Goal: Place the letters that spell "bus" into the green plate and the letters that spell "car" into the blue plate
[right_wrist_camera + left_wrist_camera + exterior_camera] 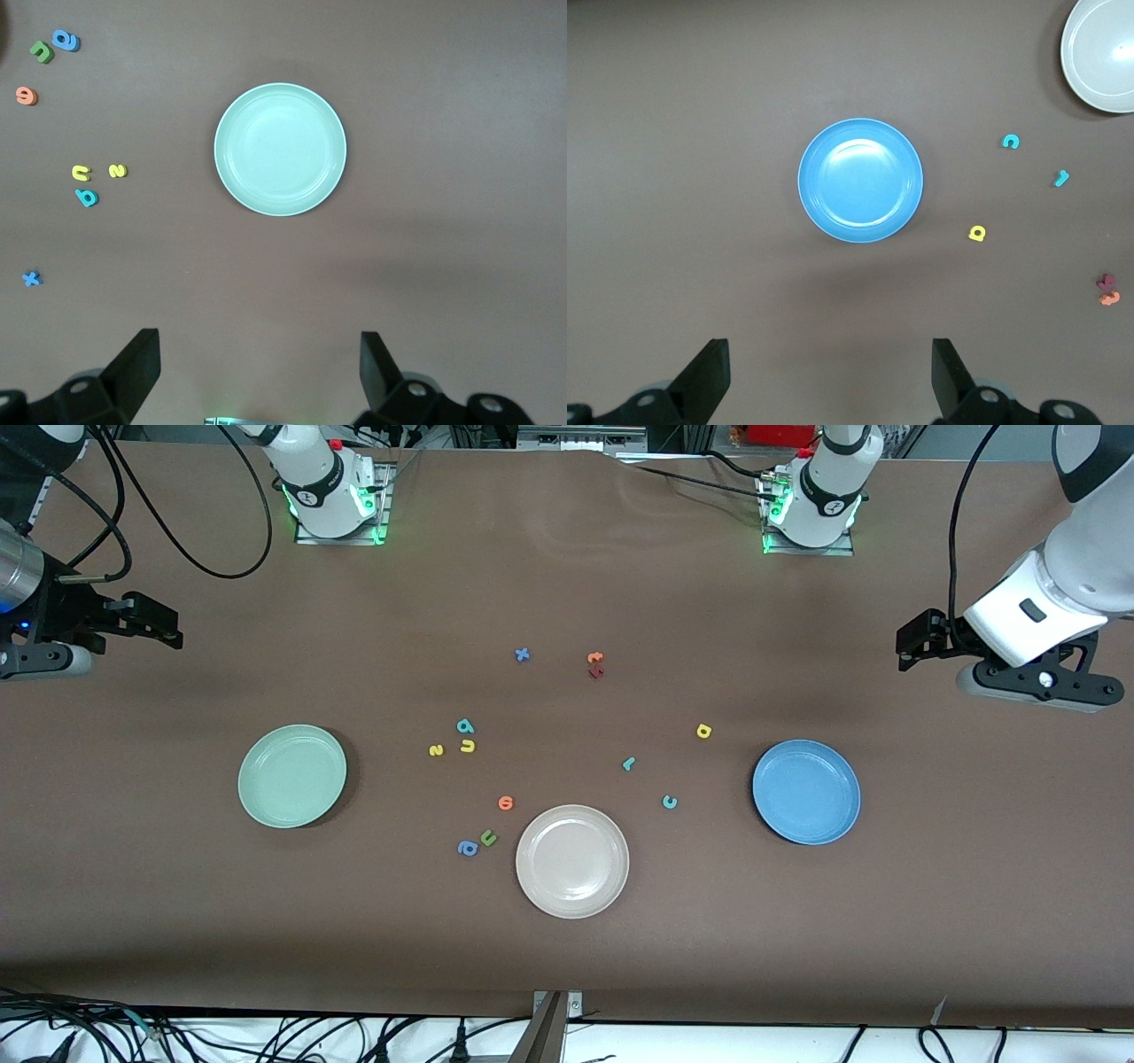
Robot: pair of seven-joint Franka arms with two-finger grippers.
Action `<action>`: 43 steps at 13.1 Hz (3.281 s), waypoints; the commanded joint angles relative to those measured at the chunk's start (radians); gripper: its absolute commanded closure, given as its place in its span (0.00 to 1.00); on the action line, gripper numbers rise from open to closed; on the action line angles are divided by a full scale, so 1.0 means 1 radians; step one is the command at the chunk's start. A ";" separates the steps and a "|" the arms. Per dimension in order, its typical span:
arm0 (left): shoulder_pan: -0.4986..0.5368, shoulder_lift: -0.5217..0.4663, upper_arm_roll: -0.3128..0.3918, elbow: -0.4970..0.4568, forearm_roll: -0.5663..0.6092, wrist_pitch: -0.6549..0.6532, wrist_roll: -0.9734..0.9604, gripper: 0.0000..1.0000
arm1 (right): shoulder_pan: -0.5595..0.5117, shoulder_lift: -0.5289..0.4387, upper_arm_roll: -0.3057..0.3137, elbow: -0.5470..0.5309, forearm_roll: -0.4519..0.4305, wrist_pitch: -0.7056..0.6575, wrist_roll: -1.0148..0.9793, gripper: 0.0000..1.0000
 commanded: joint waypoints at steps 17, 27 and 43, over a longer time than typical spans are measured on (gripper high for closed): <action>0.007 -0.055 0.017 -0.063 -0.015 -0.001 0.018 0.00 | -0.003 0.001 0.004 0.014 -0.006 -0.003 -0.009 0.00; 0.003 -0.056 0.009 -0.064 -0.015 -0.006 0.018 0.00 | -0.003 0.001 0.004 0.014 -0.006 -0.003 -0.009 0.00; -0.177 0.344 -0.146 -0.170 -0.116 0.356 -0.249 0.00 | 0.000 0.026 0.009 0.012 -0.005 0.008 -0.014 0.00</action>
